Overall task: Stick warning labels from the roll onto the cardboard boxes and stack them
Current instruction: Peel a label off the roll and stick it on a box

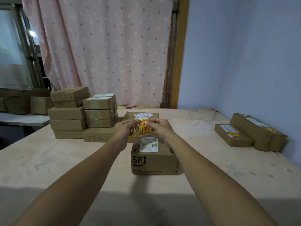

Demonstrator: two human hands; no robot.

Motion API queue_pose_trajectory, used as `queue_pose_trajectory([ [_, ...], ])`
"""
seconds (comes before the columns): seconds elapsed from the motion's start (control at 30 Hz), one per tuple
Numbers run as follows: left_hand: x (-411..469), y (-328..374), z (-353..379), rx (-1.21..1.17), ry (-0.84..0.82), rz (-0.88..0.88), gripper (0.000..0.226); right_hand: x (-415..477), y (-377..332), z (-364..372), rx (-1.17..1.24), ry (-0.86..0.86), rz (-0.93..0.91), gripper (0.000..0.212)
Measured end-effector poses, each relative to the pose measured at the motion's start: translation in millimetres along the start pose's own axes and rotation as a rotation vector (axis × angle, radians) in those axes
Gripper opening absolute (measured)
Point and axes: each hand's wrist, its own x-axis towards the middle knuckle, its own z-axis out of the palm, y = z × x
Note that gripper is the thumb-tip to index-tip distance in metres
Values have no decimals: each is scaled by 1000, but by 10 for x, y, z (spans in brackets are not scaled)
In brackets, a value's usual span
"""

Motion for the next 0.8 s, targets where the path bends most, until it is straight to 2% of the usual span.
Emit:
queue_pose_trajectory([
  [0.1, 6, -36, -29, -15, -5, -5, 29, -15, 27, -8, -6, -3, -7, 28],
  [0.2, -27, -44, -36, -62, -78, -12, 36, -12, 33, 5, 9, 12, 3, 26],
  [0.3, -32, -22, -29, -96, -111, -39, 41, 17, 60, 21, 10, 9, -11, 31],
  [0.4, -25, -14, -37, -65, -89, -27, 32, 20, 85, 35, -3, -28, -22, 37],
  [0.53, -42, -16, -70, 19, -54, -17, 17, -44, 47, 51, 29, -62, 33, 30],
  [0.67, -103, -19, -63, 117, -62, 19, 9, -21, -10, 84, 16, 9, 171, 49],
  [0.8, -135, -22, -48, 143, -84, 39, 9, 53, 50, 77, 23, 32, 185, 32],
])
